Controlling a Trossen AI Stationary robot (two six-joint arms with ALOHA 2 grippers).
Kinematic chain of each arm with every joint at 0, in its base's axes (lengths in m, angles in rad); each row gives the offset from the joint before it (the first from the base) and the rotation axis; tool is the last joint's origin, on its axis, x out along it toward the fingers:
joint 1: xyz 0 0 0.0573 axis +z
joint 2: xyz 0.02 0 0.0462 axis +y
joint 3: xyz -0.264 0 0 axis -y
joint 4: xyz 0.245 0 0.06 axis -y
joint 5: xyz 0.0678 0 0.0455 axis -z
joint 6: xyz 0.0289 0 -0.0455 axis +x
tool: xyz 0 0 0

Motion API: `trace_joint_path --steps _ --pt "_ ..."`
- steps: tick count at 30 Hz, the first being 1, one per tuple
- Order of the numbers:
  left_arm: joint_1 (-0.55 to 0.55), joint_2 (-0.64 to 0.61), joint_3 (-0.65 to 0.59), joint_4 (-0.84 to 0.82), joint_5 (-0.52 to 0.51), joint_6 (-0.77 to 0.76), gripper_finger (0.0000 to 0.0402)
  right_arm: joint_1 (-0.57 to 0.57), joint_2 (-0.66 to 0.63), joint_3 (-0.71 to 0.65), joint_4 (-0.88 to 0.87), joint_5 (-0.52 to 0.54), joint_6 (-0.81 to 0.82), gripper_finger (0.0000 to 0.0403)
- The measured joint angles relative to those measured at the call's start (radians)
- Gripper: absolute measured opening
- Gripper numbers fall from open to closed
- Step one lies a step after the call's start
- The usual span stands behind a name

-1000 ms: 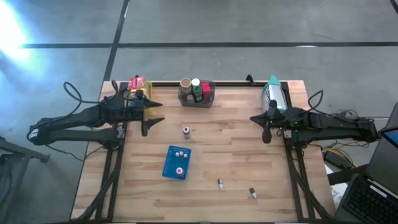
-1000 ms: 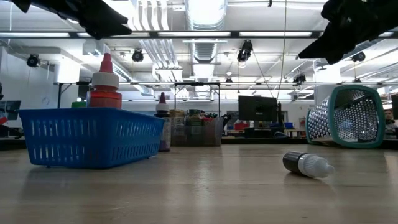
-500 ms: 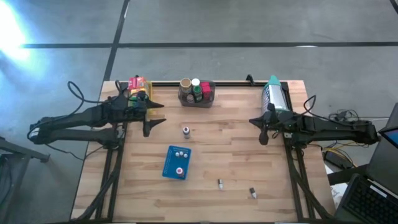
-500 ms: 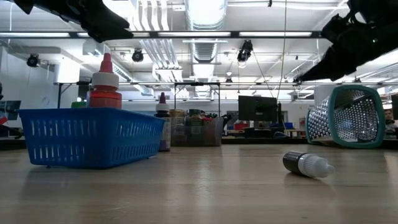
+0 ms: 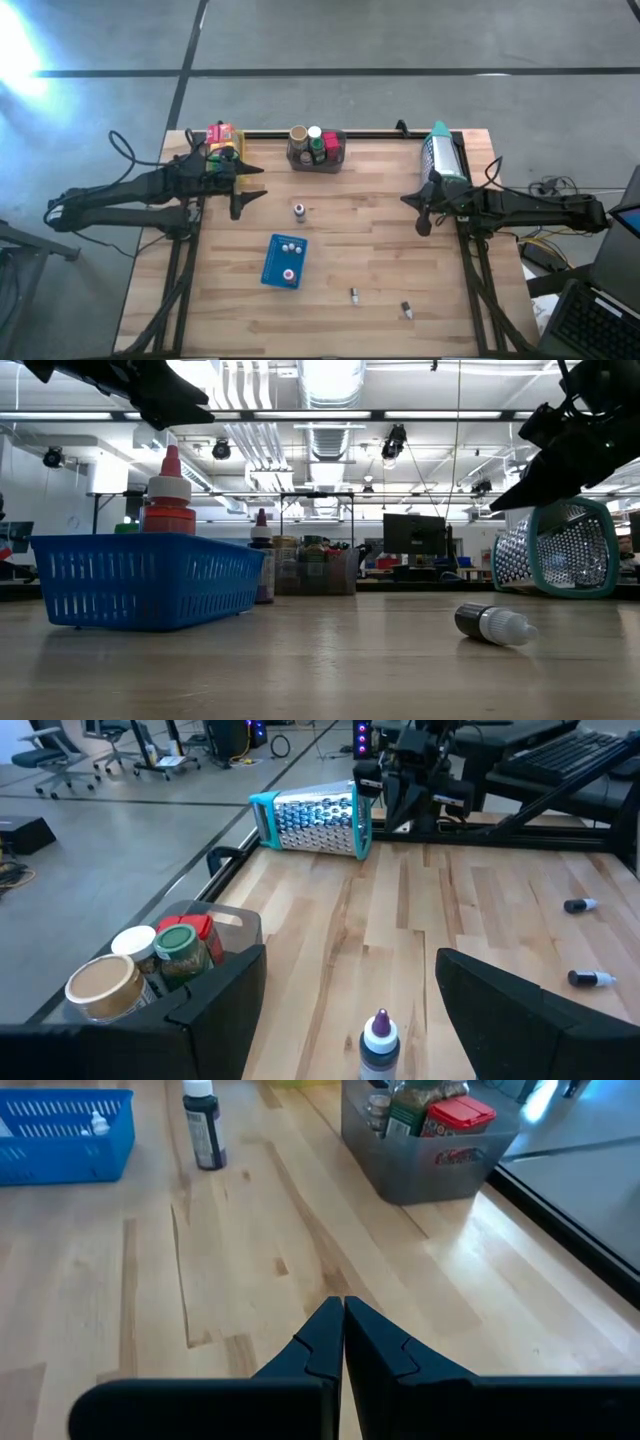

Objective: Pick & Place Kitchen Items
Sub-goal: Put the large purple food coloring bottle into the blue bin

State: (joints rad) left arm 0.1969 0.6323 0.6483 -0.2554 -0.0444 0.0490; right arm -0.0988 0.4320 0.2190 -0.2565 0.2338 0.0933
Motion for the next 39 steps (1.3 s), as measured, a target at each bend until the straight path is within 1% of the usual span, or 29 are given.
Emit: trace_joint_path --steps 21,31,34,39 --pt "0.000 0.000 0.000 0.000 0.002 -0.002 0.0296 0.000 0.001 -0.014 0.001 0.001 0.000 0.0008" --pt "0.000 0.000 0.000 0.000 0.035 -0.032 0.0296 0.000 0.001 -0.014 0.000 0.001 0.000 0.0008" --pt "0.000 0.011 0.024 -0.023 0.052 -0.023 0.0296 0.000 0.001 -0.014 0.000 0.001 0.000 0.0008" --pt "-0.001 0.072 0.113 -0.091 0.053 0.038 0.0294 0.000 0.001 -0.014 0.000 0.001 0.000 0.0008"
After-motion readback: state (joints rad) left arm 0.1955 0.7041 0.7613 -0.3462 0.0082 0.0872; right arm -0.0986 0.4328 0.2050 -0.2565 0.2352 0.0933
